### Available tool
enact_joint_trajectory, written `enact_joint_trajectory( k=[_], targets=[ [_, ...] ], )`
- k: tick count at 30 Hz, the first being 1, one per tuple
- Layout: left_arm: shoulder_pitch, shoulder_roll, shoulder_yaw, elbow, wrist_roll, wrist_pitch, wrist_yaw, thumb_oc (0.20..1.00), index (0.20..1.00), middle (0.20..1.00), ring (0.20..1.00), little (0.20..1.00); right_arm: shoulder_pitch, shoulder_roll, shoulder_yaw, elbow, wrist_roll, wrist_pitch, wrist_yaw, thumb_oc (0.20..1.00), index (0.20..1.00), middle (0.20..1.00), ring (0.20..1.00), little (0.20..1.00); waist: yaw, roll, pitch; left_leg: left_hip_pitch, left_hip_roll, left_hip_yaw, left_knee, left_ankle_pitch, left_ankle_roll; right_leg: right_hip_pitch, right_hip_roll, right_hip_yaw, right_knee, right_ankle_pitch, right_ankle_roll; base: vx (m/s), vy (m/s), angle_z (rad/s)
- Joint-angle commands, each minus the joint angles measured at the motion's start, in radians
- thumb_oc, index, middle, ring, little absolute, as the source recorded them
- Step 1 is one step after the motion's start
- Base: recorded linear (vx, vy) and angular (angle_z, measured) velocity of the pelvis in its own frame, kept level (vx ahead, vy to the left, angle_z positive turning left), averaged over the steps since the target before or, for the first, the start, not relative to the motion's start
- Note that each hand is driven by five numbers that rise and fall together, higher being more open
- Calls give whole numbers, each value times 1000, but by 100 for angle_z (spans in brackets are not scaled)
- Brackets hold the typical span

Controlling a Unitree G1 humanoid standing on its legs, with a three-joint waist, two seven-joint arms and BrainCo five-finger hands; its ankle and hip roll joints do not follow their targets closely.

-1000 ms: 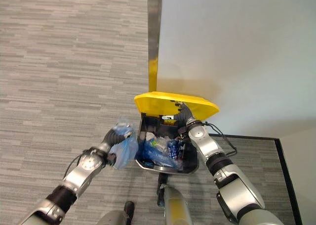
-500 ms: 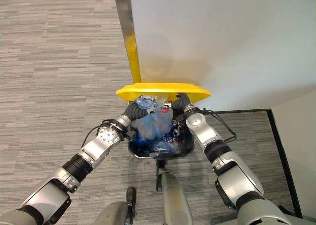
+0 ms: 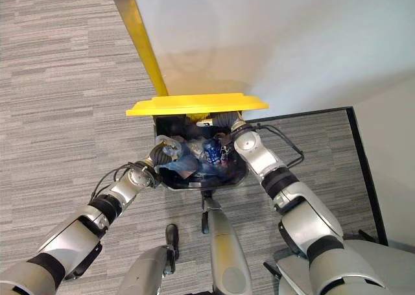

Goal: Gather garbage on tea table into small bin, then transfer packed bag to large trash can.

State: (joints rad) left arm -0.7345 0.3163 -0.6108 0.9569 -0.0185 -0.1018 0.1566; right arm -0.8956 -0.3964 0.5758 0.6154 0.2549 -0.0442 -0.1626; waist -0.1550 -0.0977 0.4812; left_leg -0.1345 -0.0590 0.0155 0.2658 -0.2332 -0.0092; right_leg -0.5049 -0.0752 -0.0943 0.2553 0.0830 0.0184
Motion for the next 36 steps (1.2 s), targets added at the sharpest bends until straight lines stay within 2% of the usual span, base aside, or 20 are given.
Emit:
enact_joint_trajectory(
  k=[1,5,8,9,12,13,17,20,22,23,24,25,26,28,29,30,31,32,33,36],
  targets=[
    [98,9,54,-106,40,-26,6,1000,1000,1000,1000,1000,8,21,-21,-41,-27,-62,-8,1000,1000,1000,1000,1000,31,-11,-73,90,-65,26,30,-168,51,-58,-7,5,-175,128,133,14,-8,-9],
    [162,17,101,-154,17,-34,5,1000,1000,1000,1000,1000,69,15,-32,-81,-57,-67,6,1000,1000,1000,1000,1000,38,-14,-82,101,-63,29,31,-170,52,-44,-9,0,-181,131,136,-12,-5,-8],
    [269,47,187,-256,-39,-39,-4,1000,1000,1000,1000,1000,194,15,-89,-147,-71,-64,22,1000,1000,1000,1000,1000,50,-21,-94,120,-67,28,48,-181,58,-5,-19,-3,-189,134,139,-53,11,2],
    [355,66,248,-320,-82,-50,-24,1000,1000,1000,1000,1000,297,16,-139,-194,-92,-65,36,1000,1000,1000,1000,1000,60,-24,-110,136,-68,23,58,-187,59,23,-30,-4,-204,140,141,-45,8,3],
    [411,83,295,-356,-113,-56,-36,1000,1000,1000,1000,1000,354,12,-172,-218,-110,-62,43,1000,1000,1000,1000,1000,68,-28,-119,141,-69,21,72,-191,59,41,-37,-6,-216,144,143,-73,15,12],
    [505,117,372,-394,-145,-60,-48,1000,1000,1000,1000,1000,430,11,-216,-254,-125,-58,59,1000,1000,1000,1000,1000,86,-37,-127,142,-80,21,99,-196,65,74,-48,-13,-241,152,147,-123,34,17],
    [621,149,462,-437,-158,-62,-62,1000,1000,1000,1000,1000,519,2,-266,-301,-140,-57,82,1000,1000,1000,1000,1000,103,-48,-132,131,-101,23,134,-196,76,100,-59,-28,-263,165,162,-109,50,5],
    [724,158,557,-455,-173,-60,-72,1000,1000,1000,1000,1000,611,-18,-316,-329,-156,-55,104,1000,1000,1000,1000,1000,119,-41,-142,143,-100,30,120,-176,82,118,-64,-54,-253,156,176,-85,65,1],
    [784,157,596,-466,-179,-53,-82,1000,1000,1000,1000,1000,664,-23,-338,-330,-164,-48,127,1000,1000,1000,1000,1000,114,-49,-146,153,-111,35,100,-149,92,112,-78,-57,-212,192,197,-133,78,-13],
    [827,155,620,-458,-170,-50,-92,1000,1000,1000,1000,1000,727,-26,-363,-323,-165,-44,141,1000,1000,1000,1000,1000,120,-32,-144,146,-91,39,80,-113,97,125,-70,-64,-126,141,198,-305,106,-11],
    [846,152,629,-451,-166,-41,-99,1000,1000,1000,1000,1000,787,-27,-387,-313,-175,-48,152,1000,1000,1000,1000,1000,120,-17,-155,129,-78,35,53,-76,96,137,-63,-43,-28,79,172,-293,86,-7],
    [847,153,628,-451,-166,-41,-99,1000,1000,1000,1000,1000,788,-27,-387,-314,-175,-48,152,1000,1000,1000,1000,1000,120,-21,-159,126,-82,36,50,-72,97,131,-67,-41,-25,78,172,-238,59,-10],
    [852,156,634,-439,-155,-37,-103,1000,1000,1000,1000,1000,821,-27,-400,-296,-181,-50,156,1000,1000,1000,1000,1000,124,0,-167,115,-62,32,25,-43,96,140,-49,-20,79,30,158,-138,28,-18],
    [869,156,638,-439,-148,-29,-111,1000,1000,1000,1000,1000,866,-23,-422,-272,-189,-48,155,1000,1000,1000,1000,1000,130,13,-190,107,-38,30,-5,-20,94,162,-34,16,194,-43,132,-120,8,-3],
    [869,157,638,-439,-148,-29,-111,1000,1000,1000,1000,1000,866,-22,-422,-273,-189,-48,155,1000,1000,1000,1000,1000,130,11,-193,104,-40,30,-7,-16,94,159,-35,17,192,-40,132,-95,-52,-1],
    [876,158,643,-428,-142,-25,-107,1000,1000,1000,1000,1000,896,-11,-442,-233,-188,-47,150,1000,1000,1000,1000,1000,136,16,-202,96,-19,34,-7,-3,88,199,-27,45,258,-76,128,-68,-41,-19],
    [875,158,644,-428,-142,-25,-107,1000,1000,1000,1000,1000,896,-11,-442,-233,-188,-47,150,1000,1000,1000,1000,1000,136,16,-205,93,-19,34,-9,1,88,197,-26,45,253,-71,128,3,-160,-8],
    [887,156,634,-435,-150,-26,-116,1000,1000,1000,1000,1000,927,-6,-462,-220,-183,-42,154,1000,1000,1000,1000,1000,141,-17,-234,85,-30,25,-11,3,73,311,-12,57,104,-144,109,66,-151,-20],
    [883,156,640,-425,-155,-27,-114,1000,1000,1000,1000,1000,926,-12,-465,-190,-183,-40,149,1000,1000,1000,1000,1000,143,-30,-254,79,-27,33,-12,11,66,339,-3,56,40,-158,106,77,-177,-14],
    [897,144,628,-412,-162,-29,-121,1000,1000,1000,1000,1000,933,-14,-468,-144,-173,-34,150,1000,1000,1000,1000,1000,138,-29,-282,81,-13,48,-31,20,59,369,30,89,-42,-146,101,21,-74,-26]
  ],
)
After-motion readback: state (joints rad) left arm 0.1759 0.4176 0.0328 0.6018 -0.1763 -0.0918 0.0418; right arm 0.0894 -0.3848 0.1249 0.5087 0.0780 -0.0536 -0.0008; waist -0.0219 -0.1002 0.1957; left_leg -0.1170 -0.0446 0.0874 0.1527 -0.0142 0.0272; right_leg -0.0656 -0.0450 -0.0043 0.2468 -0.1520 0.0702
